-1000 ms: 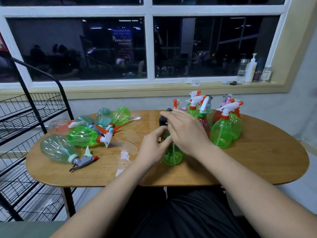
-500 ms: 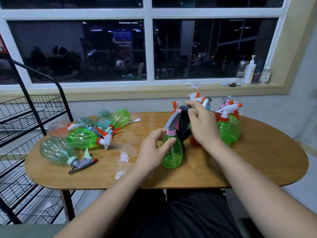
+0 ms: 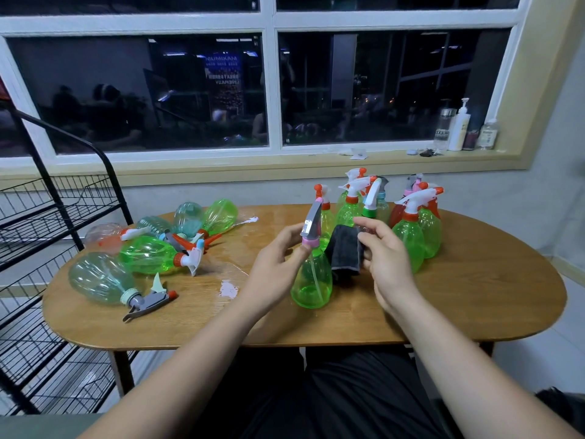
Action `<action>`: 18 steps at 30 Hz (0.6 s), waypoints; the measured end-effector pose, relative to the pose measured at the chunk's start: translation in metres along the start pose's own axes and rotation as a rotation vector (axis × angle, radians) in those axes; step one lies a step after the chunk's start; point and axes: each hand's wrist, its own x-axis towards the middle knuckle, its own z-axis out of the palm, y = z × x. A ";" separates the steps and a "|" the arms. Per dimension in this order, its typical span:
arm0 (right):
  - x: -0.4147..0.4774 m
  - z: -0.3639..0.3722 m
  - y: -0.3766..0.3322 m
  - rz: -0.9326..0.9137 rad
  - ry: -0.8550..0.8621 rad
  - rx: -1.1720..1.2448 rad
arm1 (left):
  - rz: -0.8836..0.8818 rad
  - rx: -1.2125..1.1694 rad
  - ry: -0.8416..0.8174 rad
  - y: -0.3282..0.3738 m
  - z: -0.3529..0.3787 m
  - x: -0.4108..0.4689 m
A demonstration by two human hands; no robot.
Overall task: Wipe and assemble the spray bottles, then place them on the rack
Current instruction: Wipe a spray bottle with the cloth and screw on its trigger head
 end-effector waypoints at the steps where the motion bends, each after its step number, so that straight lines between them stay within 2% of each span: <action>1: -0.002 0.001 0.001 -0.025 -0.001 -0.014 | 0.001 0.018 0.004 -0.001 -0.002 0.000; 4: -0.011 0.006 -0.001 -0.100 -0.025 -0.030 | 0.027 0.118 0.019 -0.002 -0.006 0.002; 13: -0.022 0.022 -0.005 -0.135 -0.072 -0.018 | 0.120 0.185 0.063 0.010 -0.005 0.004; 18: -0.030 0.021 -0.004 -0.166 -0.106 -0.056 | 0.182 0.311 0.067 0.012 -0.006 0.008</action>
